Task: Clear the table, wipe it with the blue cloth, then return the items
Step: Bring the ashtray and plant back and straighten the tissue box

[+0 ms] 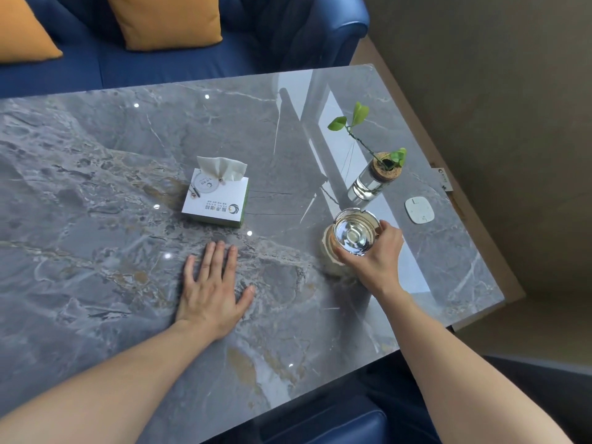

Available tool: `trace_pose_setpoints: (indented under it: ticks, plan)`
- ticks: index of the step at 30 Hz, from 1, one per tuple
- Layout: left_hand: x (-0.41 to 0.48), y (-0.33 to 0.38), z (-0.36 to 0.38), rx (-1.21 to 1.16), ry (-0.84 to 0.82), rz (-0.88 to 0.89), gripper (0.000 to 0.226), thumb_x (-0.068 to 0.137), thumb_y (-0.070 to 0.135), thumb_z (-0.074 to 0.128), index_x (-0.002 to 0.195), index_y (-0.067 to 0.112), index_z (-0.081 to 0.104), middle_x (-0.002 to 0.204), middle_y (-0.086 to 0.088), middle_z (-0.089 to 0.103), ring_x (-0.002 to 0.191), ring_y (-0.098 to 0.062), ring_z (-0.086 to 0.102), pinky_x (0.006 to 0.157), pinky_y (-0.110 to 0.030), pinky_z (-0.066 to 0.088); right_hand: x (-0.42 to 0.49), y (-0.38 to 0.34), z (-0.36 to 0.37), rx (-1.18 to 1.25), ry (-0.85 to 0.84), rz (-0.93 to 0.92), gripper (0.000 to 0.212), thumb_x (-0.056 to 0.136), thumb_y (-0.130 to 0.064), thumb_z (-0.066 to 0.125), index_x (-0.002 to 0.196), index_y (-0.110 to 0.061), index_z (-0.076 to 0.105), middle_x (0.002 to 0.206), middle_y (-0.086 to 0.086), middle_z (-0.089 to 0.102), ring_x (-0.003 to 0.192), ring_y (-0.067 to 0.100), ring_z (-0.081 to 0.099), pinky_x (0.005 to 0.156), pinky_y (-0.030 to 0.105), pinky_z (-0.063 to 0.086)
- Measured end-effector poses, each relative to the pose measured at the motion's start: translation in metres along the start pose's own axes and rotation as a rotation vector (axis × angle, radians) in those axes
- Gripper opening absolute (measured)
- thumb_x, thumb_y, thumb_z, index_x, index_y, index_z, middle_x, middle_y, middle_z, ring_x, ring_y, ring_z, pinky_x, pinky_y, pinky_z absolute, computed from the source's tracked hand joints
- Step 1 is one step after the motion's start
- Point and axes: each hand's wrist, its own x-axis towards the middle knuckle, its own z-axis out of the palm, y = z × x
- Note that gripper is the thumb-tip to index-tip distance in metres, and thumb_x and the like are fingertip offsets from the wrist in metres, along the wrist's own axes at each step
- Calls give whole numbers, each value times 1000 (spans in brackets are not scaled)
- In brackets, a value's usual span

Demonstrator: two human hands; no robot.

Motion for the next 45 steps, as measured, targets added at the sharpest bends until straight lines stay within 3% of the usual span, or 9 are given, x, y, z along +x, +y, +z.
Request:
trace_pose_setpoints:
  ticks: [4, 6, 10, 13, 21, 28, 31, 42, 45]
  plan:
    - [0, -1, -5, -54, -65, 11, 90, 91, 70, 17, 161, 16, -1, 170, -12, -1, 156, -25, -9, 122, -55, -10, -28, -36, 6, 16, -19, -106, 93, 50, -62, 91, 121, -11, 59, 112, 4, 52, 109, 20, 47, 92, 30, 44]
    - [1, -5, -9, -143, -95, 23, 89, 91, 69, 19, 161, 19, -1, 170, -8, -4, 156, -22, -12, 122, -53, -12, -37, -53, 13, 19, -25, -152, 93, 50, -67, 89, 122, -15, 61, 111, 3, 57, 108, 19, 52, 94, 28, 44]
    - [5, -32, -37, -370, -91, 92, 86, 83, 67, 26, 156, 22, 24, 165, -2, 23, 152, -18, 18, 119, -46, 11, -53, -94, 32, 30, -40, -233, 94, 51, -68, 89, 127, -20, 61, 114, 0, 59, 110, 18, 55, 95, 25, 43]
    - [-1, -76, -54, -392, -1, 123, 86, 82, 64, 33, 153, 15, 29, 156, -4, 34, 143, -24, 35, 115, -45, 28, -72, -132, 48, 53, -59, -313, 94, 53, -64, 89, 129, -18, 58, 118, 1, 53, 112, 19, 48, 94, 16, 34]
    - [-48, -248, -50, -235, 110, -207, 94, 84, 69, 34, 154, 5, 27, 162, -16, 28, 150, -31, 23, 120, -52, 16, -113, -237, 124, 92, -138, -391, 106, 54, -65, 84, 136, -9, 48, 123, 6, 43, 118, 18, 37, 102, 31, 39]
    - [-108, -413, -44, -131, 116, -509, 105, 81, 80, 23, 156, 7, 23, 167, -15, 18, 155, -28, 13, 122, -53, 10, -141, -322, 215, 110, -263, -489, 106, 54, -67, 87, 138, -14, 51, 128, 6, 51, 123, 20, 43, 107, 19, 30]
    - [-128, -467, -40, -90, 96, -578, 109, 80, 84, 16, 158, 9, 18, 169, -12, 13, 156, -25, 9, 122, -53, 8, -159, -355, 252, 135, -296, -499, 110, 54, -60, 91, 140, -9, 45, 130, 8, 44, 123, 19, 36, 109, 32, 34]
    - [-138, -497, -29, -87, 88, -565, 107, 82, 84, 22, 160, 11, 11, 170, -7, 7, 157, -21, 6, 124, -54, 8, -208, -469, 384, 157, -408, -588, 108, 57, -53, 93, 141, -5, 44, 130, 11, 42, 123, 22, 37, 109, 45, 39]
    - [-138, -497, -28, -102, 87, -559, 107, 83, 83, 26, 160, 9, 13, 169, -8, 9, 156, -22, 8, 124, -56, 10, -220, -498, 412, 139, -433, -605, 109, 56, -63, 84, 138, -2, 45, 127, 13, 44, 119, 23, 38, 108, 44, 39]
